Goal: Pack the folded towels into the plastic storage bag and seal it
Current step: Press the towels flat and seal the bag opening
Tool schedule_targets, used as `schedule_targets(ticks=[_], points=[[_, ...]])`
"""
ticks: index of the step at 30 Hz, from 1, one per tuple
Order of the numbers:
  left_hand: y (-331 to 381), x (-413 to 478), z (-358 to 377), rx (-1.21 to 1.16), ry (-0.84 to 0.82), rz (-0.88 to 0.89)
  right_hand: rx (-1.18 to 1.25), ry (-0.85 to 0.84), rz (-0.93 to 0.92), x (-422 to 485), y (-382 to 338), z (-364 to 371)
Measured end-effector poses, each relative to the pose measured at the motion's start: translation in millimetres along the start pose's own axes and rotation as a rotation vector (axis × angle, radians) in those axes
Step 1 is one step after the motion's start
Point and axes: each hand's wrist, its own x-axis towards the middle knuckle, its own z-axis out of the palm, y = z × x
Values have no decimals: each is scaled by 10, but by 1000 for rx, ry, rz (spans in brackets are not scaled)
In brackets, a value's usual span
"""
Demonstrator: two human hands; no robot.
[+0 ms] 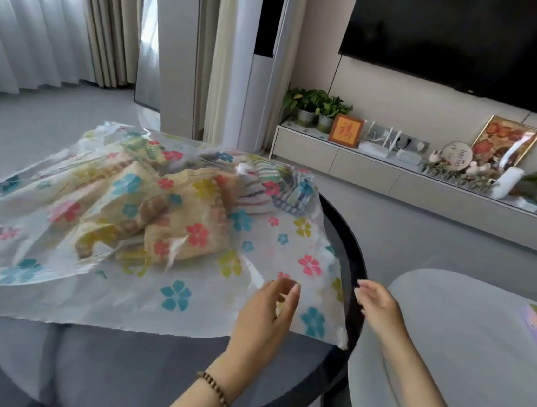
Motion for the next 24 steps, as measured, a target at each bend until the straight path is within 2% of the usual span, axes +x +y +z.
schedule_targets(ticks=[4, 7, 10, 13, 17, 20, 24], points=[[113, -107, 400, 12, -192, -126, 166, -151, 252, 17, 190, -96], [81, -113, 591, 70, -292, -239, 209, -214, 257, 9, 273, -107], [71, -139, 720, -125, -305, -375, 192, -302, 247, -14, 294, -113], [33, -186, 830, -165, -300, -373, 194, -330, 270, -19, 306, -94], [43, -225, 951, -196, -440, -379, 260, -349, 283, 1, 261, -100], [98, -135, 1024, -316, -389, -383, 366, -393, 285, 19, 209, -144], [167, -12, 1111, -525, -256, -535, 434, -430, 296, 17, 207, -161]])
